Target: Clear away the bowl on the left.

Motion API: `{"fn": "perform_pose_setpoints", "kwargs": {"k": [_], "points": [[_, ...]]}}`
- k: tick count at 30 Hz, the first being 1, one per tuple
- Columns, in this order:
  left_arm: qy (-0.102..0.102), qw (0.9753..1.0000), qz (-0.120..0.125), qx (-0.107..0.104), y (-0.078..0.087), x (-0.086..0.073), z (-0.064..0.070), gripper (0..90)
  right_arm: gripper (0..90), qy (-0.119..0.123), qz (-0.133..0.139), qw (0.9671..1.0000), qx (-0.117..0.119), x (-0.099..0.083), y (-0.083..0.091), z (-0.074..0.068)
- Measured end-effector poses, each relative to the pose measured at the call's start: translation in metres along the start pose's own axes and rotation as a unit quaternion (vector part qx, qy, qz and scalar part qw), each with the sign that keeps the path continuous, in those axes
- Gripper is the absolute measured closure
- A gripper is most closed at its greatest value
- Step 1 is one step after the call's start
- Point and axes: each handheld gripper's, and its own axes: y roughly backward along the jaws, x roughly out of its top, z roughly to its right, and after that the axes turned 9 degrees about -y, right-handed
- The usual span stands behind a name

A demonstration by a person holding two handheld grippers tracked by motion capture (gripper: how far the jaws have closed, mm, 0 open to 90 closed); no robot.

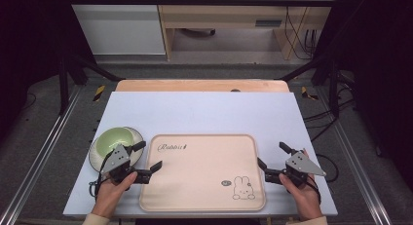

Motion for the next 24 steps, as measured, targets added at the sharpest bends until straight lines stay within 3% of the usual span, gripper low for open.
{"fn": "perform_pose_setpoints", "kwargs": {"k": [7,8,10,13,15,16,18,21,22,24], "points": [[0.014,0.9999,0.005,-0.001,0.003,0.003,-0.001,3.9,4.7,-0.006,-0.013,0.9998,-0.015,-0.002,0.000,-0.002],[0.011,0.9999,0.003,0.001,0.003,0.005,-0.002,3.8,4.5,0.009,-0.029,0.9991,-0.031,-0.003,-0.002,-0.006],[0.021,0.9996,0.013,0.010,0.005,0.009,-0.003,3.9,4.6,0.026,-0.017,0.9990,-0.034,0.001,-0.002,-0.012],[0.029,0.9993,0.019,0.017,0.008,0.012,-0.004,4.2,4.5,0.022,0.004,0.9992,-0.033,0.007,0.000,-0.018],[0.028,0.9993,0.017,0.017,0.009,0.013,-0.005,4.3,4.5,0.023,0.003,0.9991,-0.034,0.007,0.000,-0.019],[0.029,0.9991,0.015,0.028,0.012,0.015,-0.008,4.5,4.8,0.024,0.001,0.9992,-0.032,0.008,-0.001,-0.019],[0.047,0.9985,0.018,0.022,0.016,0.017,-0.010,4.6,6.7,0.016,-0.015,0.9995,-0.023,0.010,-0.001,-0.018],[0.042,0.9987,0.016,0.025,0.019,0.021,-0.012,4.6,6.7,0.012,-0.023,0.9994,-0.024,0.009,-0.002,-0.018],[0.032,0.9987,0.010,0.038,0.022,0.026,-0.016,4.6,5.8,0.019,-0.023,0.9991,-0.030,0.009,-0.001,-0.018],[0.028,0.9986,0.005,0.044,0.023,0.029,-0.020,4.6,5.7,0.019,-0.019,0.9991,-0.031,0.009,-0.001,-0.019]]}}
